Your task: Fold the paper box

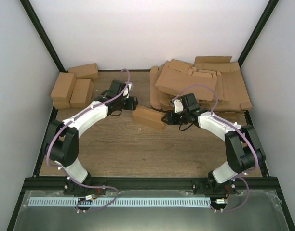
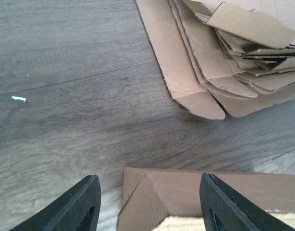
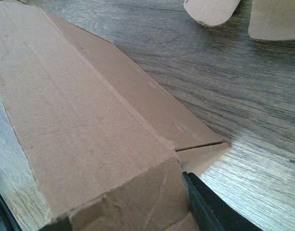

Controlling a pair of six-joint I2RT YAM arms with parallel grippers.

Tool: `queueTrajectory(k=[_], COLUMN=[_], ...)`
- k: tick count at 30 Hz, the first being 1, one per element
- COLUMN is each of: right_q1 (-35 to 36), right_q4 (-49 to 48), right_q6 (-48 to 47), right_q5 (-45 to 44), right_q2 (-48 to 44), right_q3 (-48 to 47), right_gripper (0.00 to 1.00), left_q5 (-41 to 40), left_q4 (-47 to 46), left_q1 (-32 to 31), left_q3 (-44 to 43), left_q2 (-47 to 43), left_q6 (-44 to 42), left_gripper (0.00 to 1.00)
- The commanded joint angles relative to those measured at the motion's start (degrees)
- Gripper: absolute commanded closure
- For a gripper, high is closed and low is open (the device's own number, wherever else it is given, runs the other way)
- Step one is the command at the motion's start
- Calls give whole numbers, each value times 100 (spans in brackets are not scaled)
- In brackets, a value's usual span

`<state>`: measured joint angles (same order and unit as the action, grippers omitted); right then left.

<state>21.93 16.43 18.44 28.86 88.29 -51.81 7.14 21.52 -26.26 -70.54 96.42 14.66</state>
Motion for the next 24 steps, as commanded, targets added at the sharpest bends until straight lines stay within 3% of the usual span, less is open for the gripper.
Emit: queueTrajectory(k=[1, 12, 15, 24], right_q1=[-14, -13, -10, -14], right_q4=[87, 80, 89, 136], right_q6=[-86, -119, -117, -148], right_q5=[10, 20, 33, 88], right_q2=[31, 83, 109, 131], right_q3=[-224, -255, -276, -302], right_gripper=[63, 63, 63, 63], left_q5=[-86, -143, -270, -325], left_q4=[-269, -699, -737, -866], left_q1=[-31, -31, -30, -35], left_q3=[339, 1099, 1096, 861], left_q2=[-520, -1052, -947, -473], left_q6=[34, 50, 33, 37], left_gripper=[40, 39, 53, 54])
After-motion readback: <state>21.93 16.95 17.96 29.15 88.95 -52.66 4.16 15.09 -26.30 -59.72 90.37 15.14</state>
